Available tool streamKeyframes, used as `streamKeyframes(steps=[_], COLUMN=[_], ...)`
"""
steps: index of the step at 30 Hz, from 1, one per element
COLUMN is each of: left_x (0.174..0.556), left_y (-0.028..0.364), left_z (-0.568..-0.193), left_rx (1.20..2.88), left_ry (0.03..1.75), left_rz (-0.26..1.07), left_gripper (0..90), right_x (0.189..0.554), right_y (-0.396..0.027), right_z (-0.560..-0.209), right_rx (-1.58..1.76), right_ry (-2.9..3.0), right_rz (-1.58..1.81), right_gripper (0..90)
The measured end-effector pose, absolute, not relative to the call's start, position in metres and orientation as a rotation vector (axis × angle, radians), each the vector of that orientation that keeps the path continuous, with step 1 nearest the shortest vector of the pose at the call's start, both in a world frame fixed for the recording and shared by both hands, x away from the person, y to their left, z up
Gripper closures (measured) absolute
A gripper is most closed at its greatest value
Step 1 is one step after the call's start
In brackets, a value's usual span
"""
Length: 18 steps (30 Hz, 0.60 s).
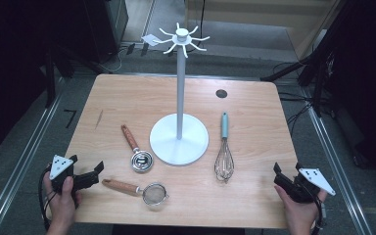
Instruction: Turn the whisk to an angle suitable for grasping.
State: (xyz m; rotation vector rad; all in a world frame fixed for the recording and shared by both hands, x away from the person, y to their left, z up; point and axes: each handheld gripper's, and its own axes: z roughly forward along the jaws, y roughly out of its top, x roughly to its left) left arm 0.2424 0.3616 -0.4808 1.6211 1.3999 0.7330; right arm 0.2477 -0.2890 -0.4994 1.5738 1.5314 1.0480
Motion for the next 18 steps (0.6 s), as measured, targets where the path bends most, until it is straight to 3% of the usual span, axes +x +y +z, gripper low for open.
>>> streamKeyframes(steps=[2, 3, 9, 12, 18], left_x=[0.243, 0.242, 0.243, 0.244, 0.244], left_y=[0.362, 0.363, 0.363, 0.363, 0.363], left_z=[-0.481, -0.481, -0.481, -0.481, -0.481], left_rx=[1.612, 1.607, 1.604, 1.606, 1.611], left_ry=[1.404, 1.404, 1.404, 1.403, 1.395], left_rz=[0.732, 0.726, 0.721, 0.722, 0.716], left_gripper=[0.0, 0.0, 0.0, 0.0, 0.0], right_x=[0.248, 0.248, 0.249, 0.251, 0.262], right_y=[-0.288, -0.283, -0.267, -0.262, -0.259], right_z=[-0.499, -0.497, -0.49, -0.486, -0.485], right_rx=[1.577, 1.558, 1.491, 1.516, 1.627], right_ry=[1.541, 1.547, 1.633, 1.685, 1.782], right_rz=[1.049, 1.027, 0.992, 1.029, 1.012], right_gripper=[25.5, 32.2, 32.8, 30.8, 17.3])
